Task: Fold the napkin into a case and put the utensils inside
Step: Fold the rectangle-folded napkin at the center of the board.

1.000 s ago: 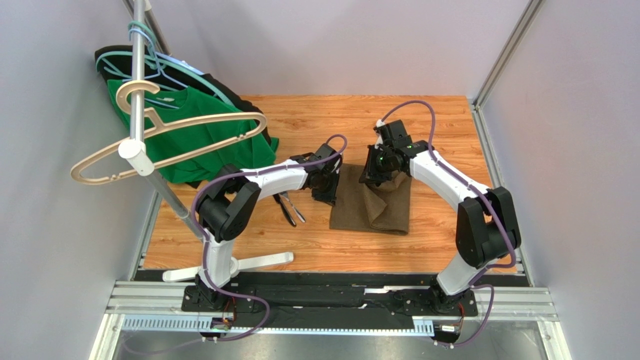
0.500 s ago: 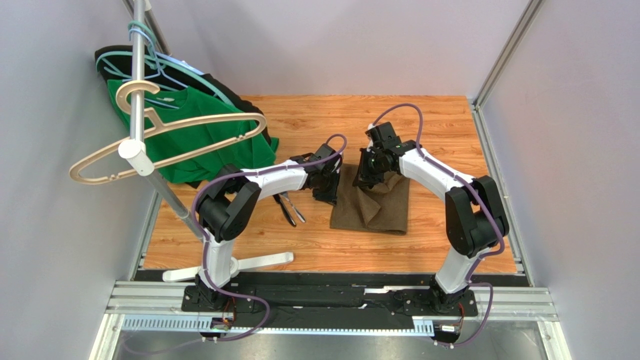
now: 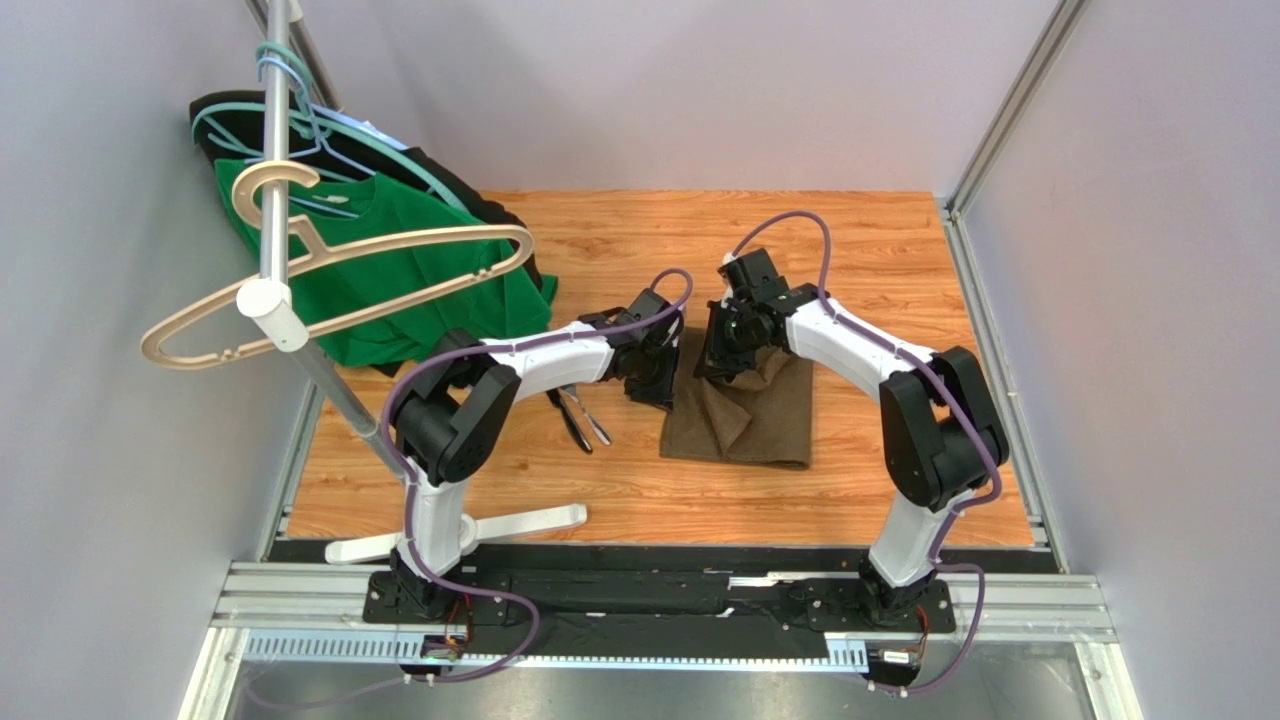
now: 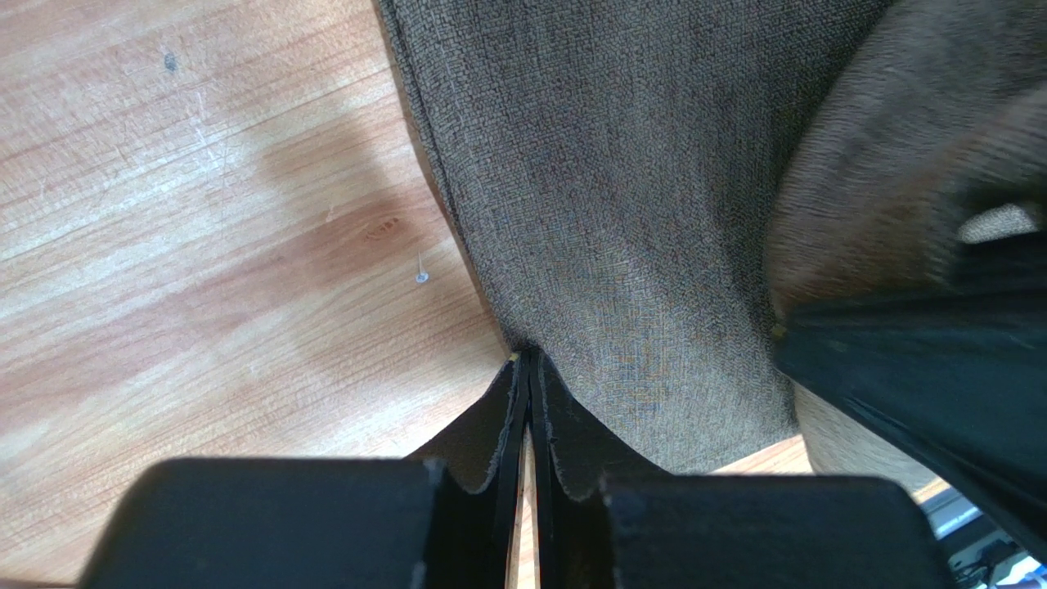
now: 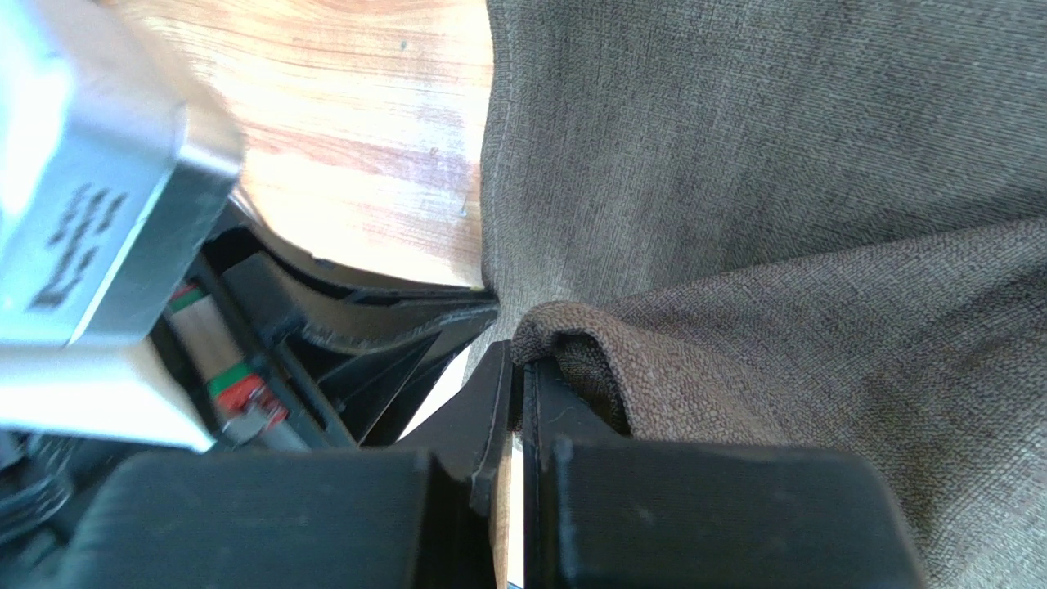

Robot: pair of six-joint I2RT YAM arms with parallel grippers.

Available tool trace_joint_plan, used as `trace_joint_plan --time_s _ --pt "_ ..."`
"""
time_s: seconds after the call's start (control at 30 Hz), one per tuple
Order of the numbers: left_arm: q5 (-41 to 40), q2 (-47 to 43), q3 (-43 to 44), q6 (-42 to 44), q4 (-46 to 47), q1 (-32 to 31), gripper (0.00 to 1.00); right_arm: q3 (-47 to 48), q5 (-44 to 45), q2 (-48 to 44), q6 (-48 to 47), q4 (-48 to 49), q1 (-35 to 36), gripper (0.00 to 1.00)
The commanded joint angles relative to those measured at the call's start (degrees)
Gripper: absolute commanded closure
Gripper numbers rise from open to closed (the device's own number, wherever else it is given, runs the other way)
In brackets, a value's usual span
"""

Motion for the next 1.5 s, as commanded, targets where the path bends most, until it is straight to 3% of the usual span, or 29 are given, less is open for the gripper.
trace_joint_plan --time_s 0.0,0.83,0.87,0.93,0.97,1.07,1.27,1.47 --pt "-1.09 -1.32 -1.76 0.21 -1.54 -0.24 0.91 2.96 -0.33 1.64 0.79 2.76 0.44 1.0" --pt "-1.18 -2.81 -3.52 -0.22 -0.92 -0.24 0.91 5.94 -1.65 8.14 1.49 4.87 1.05 0.99" --pt "-1.27 -2.9 -3.78 -0.14 -0.84 -0.24 0.91 6.21 -2.08 8.32 1.49 4.87 1.05 0.97" --pt "-1.27 -3.86 -4.13 -0.05 -0.83 -0.24 0.89 7.09 -3.58 8.68 0.27 4.53 0.88 0.82" --pt "-1.27 -4.39 -4.66 0.12 -0.83 -0.24 0.88 7.53 -4.54 7.98 -0.26 4.09 0.79 0.68" --pt "-1.36 -8.52 -6.59 0.83 -0.31 -0.24 0.81 7.27 -7.18 4.13 -1.84 2.6 -0.17 0.51" --pt "1.0 -14.94 -8.36 1.62 0.04 -0.32 0.74 8.41 -7.73 -5.11 -6.14 -4.7 -3.43 0.4" --pt "4.27 -16.96 -6.6 5.83 1.63 -0.94 0.68 1.58 -1.75 -16.0 -8.08 -8.84 -5.89 0.39"
